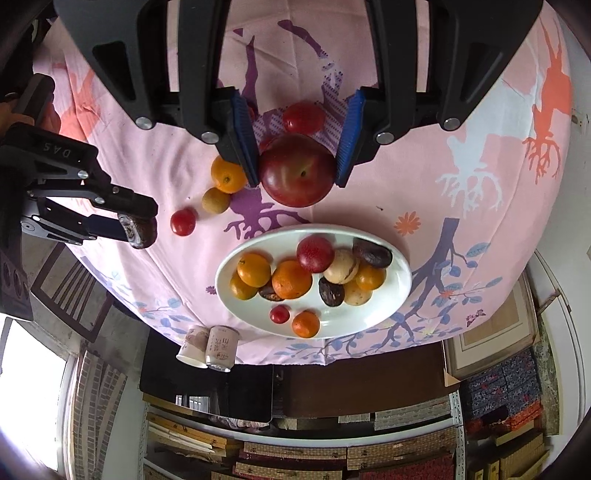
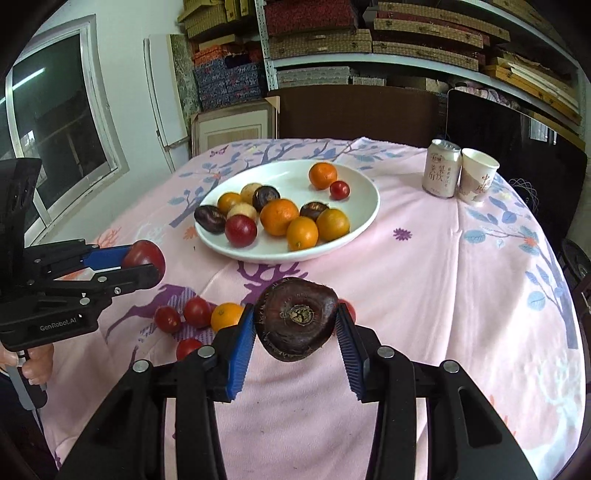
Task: Organize fruits
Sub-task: 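Place the dark fruit with the right gripper while the left places the plum on the plate, then grasp a red tomato with the right gripper while the left grasps another red tomato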
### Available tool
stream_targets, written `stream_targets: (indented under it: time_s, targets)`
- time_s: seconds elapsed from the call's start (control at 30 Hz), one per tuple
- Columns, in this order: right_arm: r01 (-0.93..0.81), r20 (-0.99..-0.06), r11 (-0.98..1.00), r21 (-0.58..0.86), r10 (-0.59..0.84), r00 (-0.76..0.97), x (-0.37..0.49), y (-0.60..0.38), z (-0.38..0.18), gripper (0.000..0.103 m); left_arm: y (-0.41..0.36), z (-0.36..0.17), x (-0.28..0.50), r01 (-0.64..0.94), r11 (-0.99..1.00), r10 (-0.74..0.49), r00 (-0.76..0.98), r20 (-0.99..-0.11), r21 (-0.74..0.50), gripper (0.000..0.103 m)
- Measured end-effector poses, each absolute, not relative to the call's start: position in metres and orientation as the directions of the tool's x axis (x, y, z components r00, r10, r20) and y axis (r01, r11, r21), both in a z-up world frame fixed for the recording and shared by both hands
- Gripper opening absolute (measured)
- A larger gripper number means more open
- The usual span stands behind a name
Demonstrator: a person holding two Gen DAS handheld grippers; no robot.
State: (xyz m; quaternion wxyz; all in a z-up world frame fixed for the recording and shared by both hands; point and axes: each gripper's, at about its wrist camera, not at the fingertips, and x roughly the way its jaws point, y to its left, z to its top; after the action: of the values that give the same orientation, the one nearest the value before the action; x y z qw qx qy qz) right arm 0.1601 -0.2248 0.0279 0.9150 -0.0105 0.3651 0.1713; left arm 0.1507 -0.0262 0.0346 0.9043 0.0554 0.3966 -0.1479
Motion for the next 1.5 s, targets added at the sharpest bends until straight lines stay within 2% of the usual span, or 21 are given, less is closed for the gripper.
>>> stream_targets:
  time_s: [0.37,0.8,1.03,1.17,1.23,1.27,1.3,1.43,1.5]
  targets:
    - [-0.361,-0.612,0.925,0.121,0.356,0.707,0.204,-0.215,0.059,0.044,-0.042,0.067,0.183,0.299,0.954,-0.199,0.688,-0.698,0.024,0.040]
    - [-0.351,-0.659,0.923,0.157,0.363,0.659,0.280,-0.188,0.034,0.044,-0.044,0.048,0.255,0.196,0.980,-0.144,0.666,-0.732,-0.014,0.040]
    - [-0.316,-0.673,0.924,0.216,0.375,0.637,0.303,-0.191,0.019,0.044,-0.041,0.038,0.283,0.144,0.989,-0.117,0.653,-0.748,-0.029,0.040]
    - [-0.287,-0.655,0.897,0.335,0.441,0.613,0.313,-0.199,0.014,0.049,-0.037,0.032,0.293,0.108,0.991,-0.130,0.646,-0.752,-0.078,0.041]
    - [-0.269,-0.646,0.887,0.375,0.458,0.611,0.313,-0.206,0.014,0.052,-0.033,0.033,0.294,0.067,0.994,-0.108,0.660,-0.743,-0.085,0.056]
    - [-0.267,-0.647,0.889,0.372,0.455,0.612,0.311,-0.207,0.014,0.052,-0.030,0.034,0.293,0.044,0.996,-0.091,0.673,-0.734,-0.083,0.070]
    - [-0.268,-0.650,0.892,0.364,0.449,0.613,0.309,-0.208,0.014,0.052,-0.027,0.036,0.291,0.031,0.996,-0.085,0.683,-0.725,-0.088,0.076]
    - [-0.267,-0.648,0.893,0.363,0.448,0.616,0.296,-0.215,0.018,0.056,-0.022,0.041,0.285,0.036,0.994,-0.103,0.683,-0.723,-0.107,0.076]
    - [-0.267,-0.644,0.896,0.355,0.441,0.625,0.287,-0.219,0.021,0.058,-0.020,0.042,0.279,0.036,0.993,-0.106,0.682,-0.724,-0.112,0.080]
